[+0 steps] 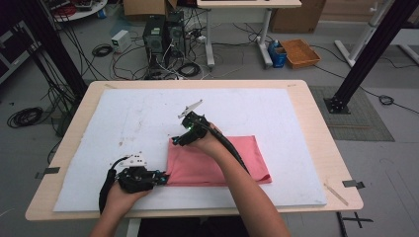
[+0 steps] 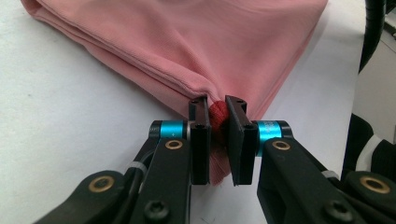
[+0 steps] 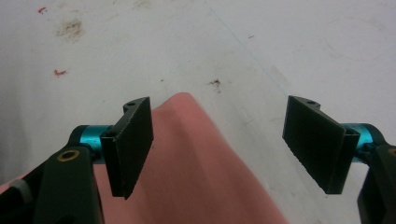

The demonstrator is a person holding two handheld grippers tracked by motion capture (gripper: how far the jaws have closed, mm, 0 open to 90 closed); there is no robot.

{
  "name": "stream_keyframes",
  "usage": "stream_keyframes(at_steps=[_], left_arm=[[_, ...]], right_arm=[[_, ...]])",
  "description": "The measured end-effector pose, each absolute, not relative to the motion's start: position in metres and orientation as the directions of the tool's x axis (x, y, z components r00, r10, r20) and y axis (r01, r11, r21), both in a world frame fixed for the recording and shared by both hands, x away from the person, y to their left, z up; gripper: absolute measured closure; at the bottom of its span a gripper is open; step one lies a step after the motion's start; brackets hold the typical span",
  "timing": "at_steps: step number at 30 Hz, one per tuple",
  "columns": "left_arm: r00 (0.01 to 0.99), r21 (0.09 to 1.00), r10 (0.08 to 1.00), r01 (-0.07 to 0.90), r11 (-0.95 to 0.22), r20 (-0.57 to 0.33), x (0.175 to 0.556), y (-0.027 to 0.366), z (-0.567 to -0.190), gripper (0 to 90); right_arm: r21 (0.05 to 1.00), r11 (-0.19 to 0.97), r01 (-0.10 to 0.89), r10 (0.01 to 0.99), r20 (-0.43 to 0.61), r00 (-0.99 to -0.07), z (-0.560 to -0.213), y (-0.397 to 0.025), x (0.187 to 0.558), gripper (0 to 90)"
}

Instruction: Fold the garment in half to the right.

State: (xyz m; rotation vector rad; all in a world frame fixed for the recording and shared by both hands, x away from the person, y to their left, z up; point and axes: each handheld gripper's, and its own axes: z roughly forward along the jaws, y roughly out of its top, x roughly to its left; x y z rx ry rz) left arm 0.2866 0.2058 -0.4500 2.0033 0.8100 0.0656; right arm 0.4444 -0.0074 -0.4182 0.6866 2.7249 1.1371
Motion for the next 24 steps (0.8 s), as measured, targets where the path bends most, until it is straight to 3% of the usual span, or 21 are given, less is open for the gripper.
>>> stream_keyframes(at_steps=[6,13,24], left_arm=[[0.781,0.787,0.564,0.515,-0.340,-0.268,0.287,0.205,-0.450,80.3],[0.778,0.785,0.565,0.521,-0.335,-0.275,0.287,0.207,-0.452,80.3],[0.776,0.787,0.565,0.524,-0.327,-0.282,0.286,0.210,-0.452,80.2]], right_arm=[[0.655,0.658,0.371,0.430,0.078,-0.899,-0.431,0.010,0.446,29.4],[0.640,0.684,0.351,0.397,0.077,-0.915,-0.437,0.020,0.447,48.2],[0.626,0.730,0.276,0.321,0.042,-0.946,-0.432,0.026,0.440,85.5]])
